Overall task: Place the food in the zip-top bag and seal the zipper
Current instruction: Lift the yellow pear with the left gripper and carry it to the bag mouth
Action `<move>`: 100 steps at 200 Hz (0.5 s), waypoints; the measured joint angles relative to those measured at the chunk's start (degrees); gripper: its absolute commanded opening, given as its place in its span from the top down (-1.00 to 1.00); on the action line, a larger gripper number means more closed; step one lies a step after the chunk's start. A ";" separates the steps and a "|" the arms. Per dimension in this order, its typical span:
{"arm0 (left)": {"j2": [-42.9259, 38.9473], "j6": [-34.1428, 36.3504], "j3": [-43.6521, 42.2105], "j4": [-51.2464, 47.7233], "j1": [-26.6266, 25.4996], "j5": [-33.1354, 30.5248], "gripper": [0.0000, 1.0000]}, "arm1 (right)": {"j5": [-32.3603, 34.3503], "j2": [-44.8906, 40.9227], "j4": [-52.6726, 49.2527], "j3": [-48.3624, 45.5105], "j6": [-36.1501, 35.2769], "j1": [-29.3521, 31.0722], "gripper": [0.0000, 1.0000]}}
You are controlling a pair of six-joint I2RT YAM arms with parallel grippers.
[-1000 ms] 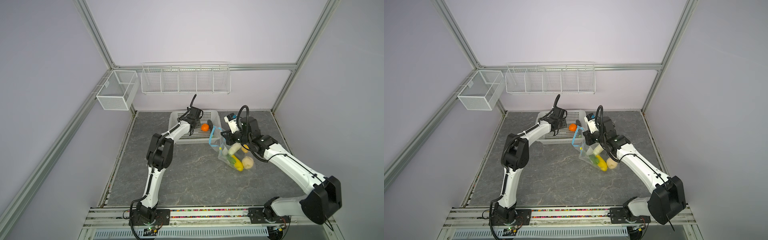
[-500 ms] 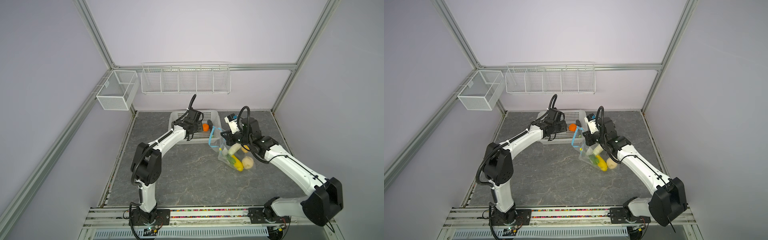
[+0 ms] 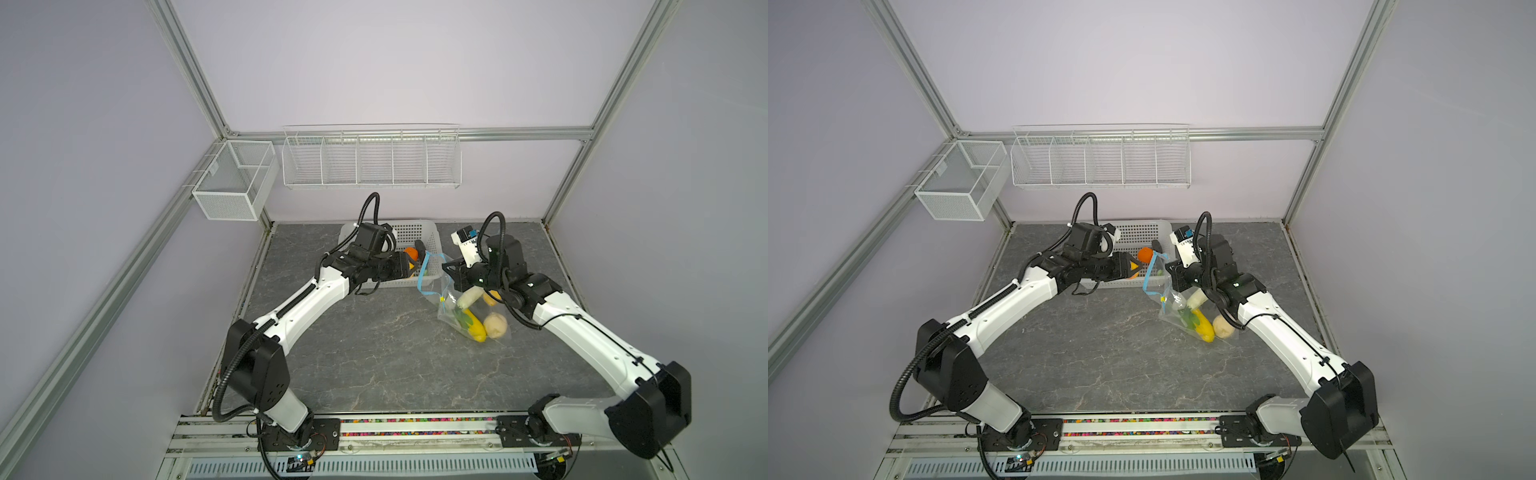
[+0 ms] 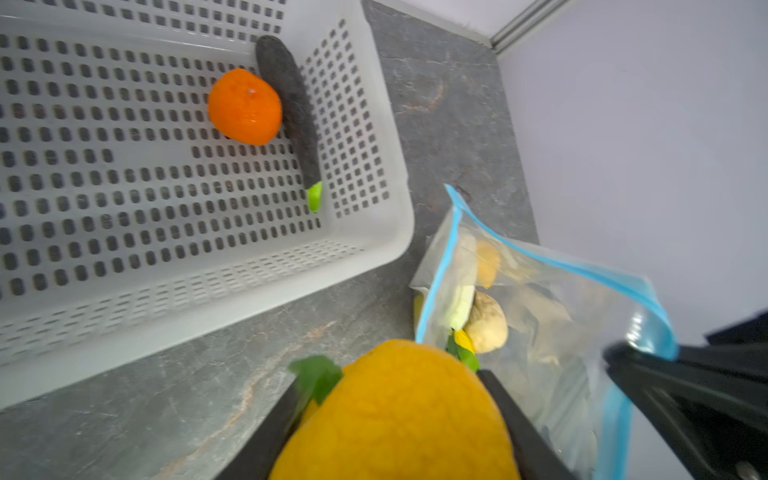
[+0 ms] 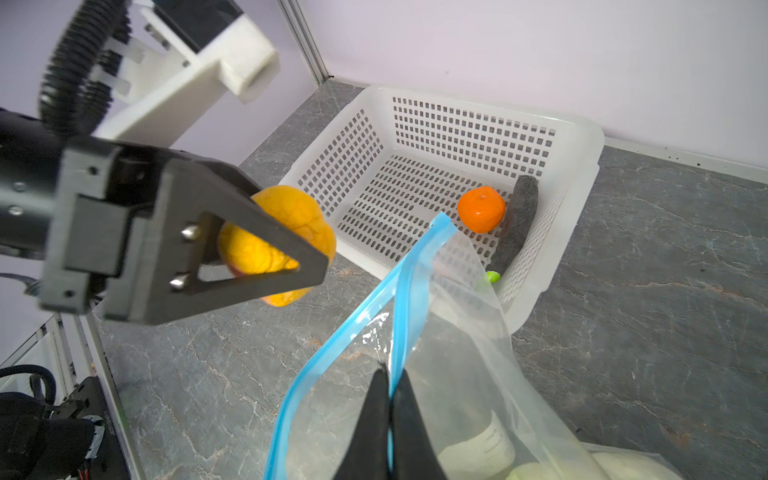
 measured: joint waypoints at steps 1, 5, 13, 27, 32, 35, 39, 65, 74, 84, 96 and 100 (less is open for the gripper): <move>-0.20 -0.02 -0.11 0.07 0.00 0.35 0.15 | -0.02 -0.02 0.00 0.00 0.00 0.00 0.87; -0.68 -0.22 -0.31 0.33 -0.02 1.18 0.15 | -0.07 -0.09 0.04 0.00 0.07 0.00 0.87; -1.55 -0.55 -0.59 1.07 -0.13 3.19 0.15 | -0.15 -0.17 0.13 0.00 0.24 0.00 0.87; -2.43 -0.94 -0.68 2.21 -0.39 5.70 0.15 | -0.17 -0.22 0.39 0.00 0.50 0.00 0.87; -2.62 -1.07 -0.68 2.67 -0.55 6.56 0.15 | -0.20 -0.22 0.42 0.00 0.61 0.00 0.86; -2.71 -1.22 -0.68 2.89 -0.61 7.02 0.15 | -0.20 -0.22 0.42 0.00 0.63 0.02 0.87; -2.73 -1.42 -0.68 3.28 -0.79 7.63 0.15 | -0.20 -0.22 0.44 0.00 0.63 0.07 0.86; -2.78 -2.45 -0.70 5.05 -1.55 10.58 0.15 | -0.22 -0.26 0.57 0.00 1.01 0.11 0.87; -2.75 -2.97 -0.72 5.86 -1.73 11.45 0.15 | -0.24 -0.33 0.57 -0.02 1.05 0.11 0.86; -2.71 -3.63 -0.92 7.10 -1.90 12.07 0.15 | -0.33 -0.46 0.61 -0.11 1.07 0.11 0.87; -2.54 -4.63 -1.38 8.85 -2.05 12.87 0.15 | -0.37 -0.72 0.59 -0.24 1.09 0.11 0.87; -2.43 -4.81 -1.51 9.33 -2.12 13.07 0.15 | -0.37 -0.83 0.59 -0.28 1.09 0.11 0.86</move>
